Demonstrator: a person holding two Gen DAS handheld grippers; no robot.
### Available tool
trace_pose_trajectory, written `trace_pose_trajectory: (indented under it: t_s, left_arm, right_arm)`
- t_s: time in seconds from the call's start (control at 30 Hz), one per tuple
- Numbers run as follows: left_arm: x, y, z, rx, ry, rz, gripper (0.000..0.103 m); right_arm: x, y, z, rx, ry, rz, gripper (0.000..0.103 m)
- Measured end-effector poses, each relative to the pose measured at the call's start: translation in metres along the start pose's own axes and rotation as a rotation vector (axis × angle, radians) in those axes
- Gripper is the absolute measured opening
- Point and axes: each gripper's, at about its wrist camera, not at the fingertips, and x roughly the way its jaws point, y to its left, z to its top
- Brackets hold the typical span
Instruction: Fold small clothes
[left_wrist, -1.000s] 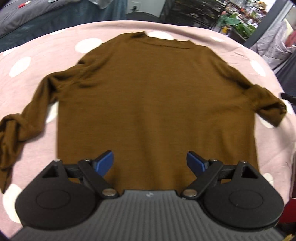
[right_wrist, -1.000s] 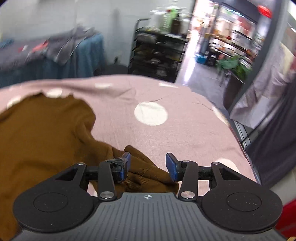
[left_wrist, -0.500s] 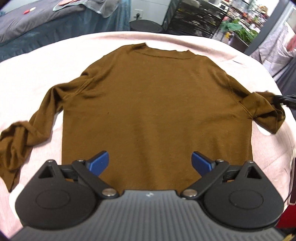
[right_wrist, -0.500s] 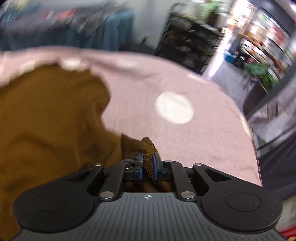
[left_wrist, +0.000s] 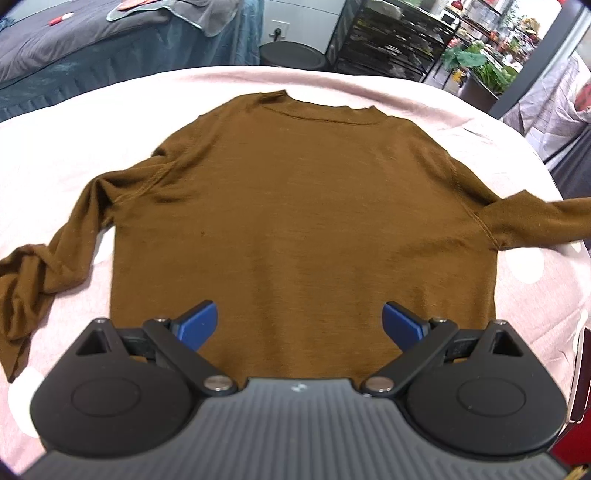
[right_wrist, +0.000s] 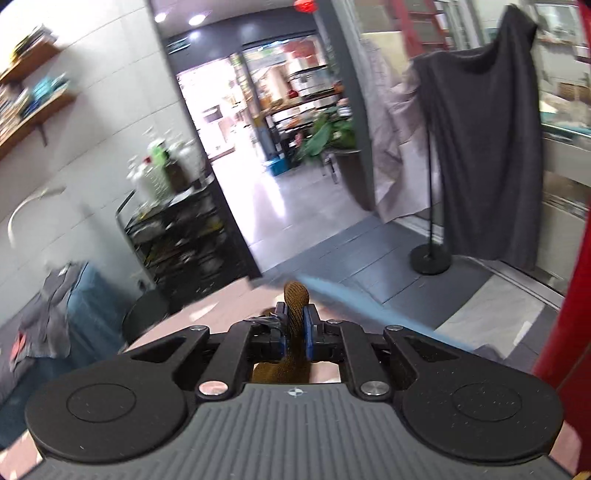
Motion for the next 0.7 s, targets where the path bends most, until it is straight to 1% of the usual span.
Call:
trace_pose_trajectory:
  t_s: [0.07, 0.1, 0.2, 0.3, 0.37, 0.4, 0.43, 0.47, 0.5, 0.53, 0.6, 0.7]
  left_arm:
    - [0.003, -0.004, 0.001, 0.002, 0.009, -0.008, 0.097]
    - [0.003, -0.005, 0.001, 0.003, 0.012, -0.013, 0.097]
    - [0.001, -0.011, 0.001, 0.014, 0.011, -0.022, 0.097]
    - [-0.004, -0.013, -0.001, 0.024, 0.003, -0.022, 0.098]
    - [-0.005, -0.011, -0.004, 0.013, 0.003, -0.021, 0.101]
    - [-0.004, -0.009, -0.006, 0.005, 0.010, -0.022, 0.101]
    - [-0.003, -0.007, -0.008, -0.006, 0.020, -0.022, 0.101]
    - [-0.001, -0.005, -0.009, -0.015, 0.031, -0.022, 0.101]
    - [0.000, -0.003, -0.010, -0.021, 0.042, -0.020, 0.101]
    - [0.000, -0.001, -0.011, -0.026, 0.049, -0.016, 0.101]
    - [-0.001, 0.002, -0.013, -0.028, 0.051, -0.009, 0.101]
    - [-0.005, 0.007, -0.015, -0.038, 0.039, -0.005, 0.101]
  right_arm:
    - [0.002, -0.011, 0.003, 0.011, -0.016, -0.042, 0.015]
    - [0.009, -0.017, 0.004, 0.033, -0.003, -0.039, 0.015]
    - [0.023, -0.029, 0.008, 0.075, -0.020, -0.088, 0.013]
    - [0.019, -0.039, 0.012, 0.179, -0.061, -0.132, 0.011]
    - [0.013, -0.037, 0.007, 0.182, -0.104, -0.158, 0.011]
    - [0.015, -0.035, 0.003, 0.171, -0.098, -0.149, 0.011]
    - [0.022, -0.034, -0.001, 0.166, -0.056, -0.131, 0.011]
    - [0.029, -0.033, -0.006, 0.168, -0.022, -0.139, 0.011]
    - [0.033, -0.032, -0.010, 0.172, -0.003, -0.147, 0.012]
    - [0.037, -0.029, -0.013, 0.179, 0.012, -0.133, 0.012]
    - [0.041, -0.017, -0.017, 0.199, 0.024, -0.095, 0.012]
    - [0.041, 0.023, -0.020, 0.145, 0.036, 0.022, 0.012]
